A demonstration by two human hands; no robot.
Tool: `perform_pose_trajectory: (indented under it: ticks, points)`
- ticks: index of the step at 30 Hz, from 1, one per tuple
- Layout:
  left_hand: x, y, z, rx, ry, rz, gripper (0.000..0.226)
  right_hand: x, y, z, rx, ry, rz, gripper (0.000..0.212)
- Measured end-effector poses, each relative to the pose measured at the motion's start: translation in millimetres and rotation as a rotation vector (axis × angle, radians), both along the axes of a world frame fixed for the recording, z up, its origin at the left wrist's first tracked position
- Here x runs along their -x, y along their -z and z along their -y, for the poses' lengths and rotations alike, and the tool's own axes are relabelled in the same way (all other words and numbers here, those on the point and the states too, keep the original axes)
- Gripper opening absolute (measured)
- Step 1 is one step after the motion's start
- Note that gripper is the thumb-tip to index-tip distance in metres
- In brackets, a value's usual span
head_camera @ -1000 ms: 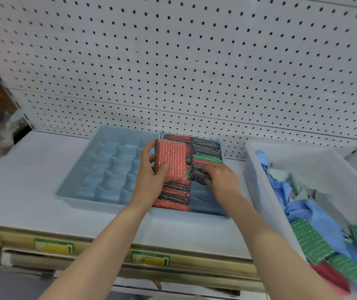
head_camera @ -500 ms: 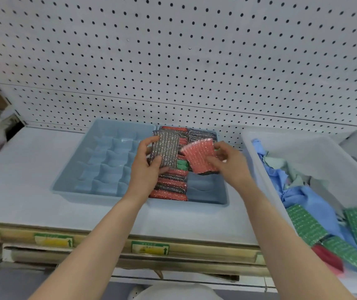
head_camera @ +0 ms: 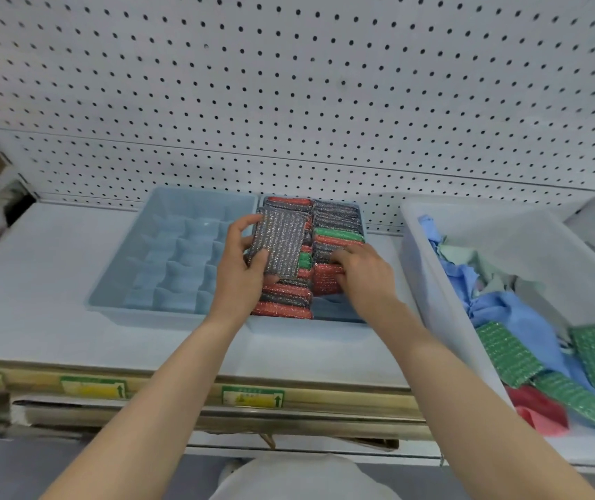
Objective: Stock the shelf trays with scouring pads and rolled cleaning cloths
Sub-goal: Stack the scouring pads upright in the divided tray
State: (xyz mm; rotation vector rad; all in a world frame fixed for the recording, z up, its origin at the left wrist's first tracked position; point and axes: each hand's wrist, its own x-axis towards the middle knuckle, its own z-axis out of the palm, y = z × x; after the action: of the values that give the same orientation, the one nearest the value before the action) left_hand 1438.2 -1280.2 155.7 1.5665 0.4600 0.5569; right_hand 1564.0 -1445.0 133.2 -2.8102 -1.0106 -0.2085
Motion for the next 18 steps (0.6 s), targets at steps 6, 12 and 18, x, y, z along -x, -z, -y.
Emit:
perform_pose_trajectory:
  ticks: [6,12,18]
  points:
    - [-5,7,9,0.003,0.094,-0.025,0.043,21,-33,-11,-0.681,0.007,-0.837,0.025]
    - [-1,18,9,-0.654,0.164,-0.129,0.042,19,-38,7,-0.823,0.053,-0.729,0.027]
    - [11,40,5,-1.005,0.280,-0.166,0.037,17,-23,37,-0.273,-0.080,-0.016,0.037]
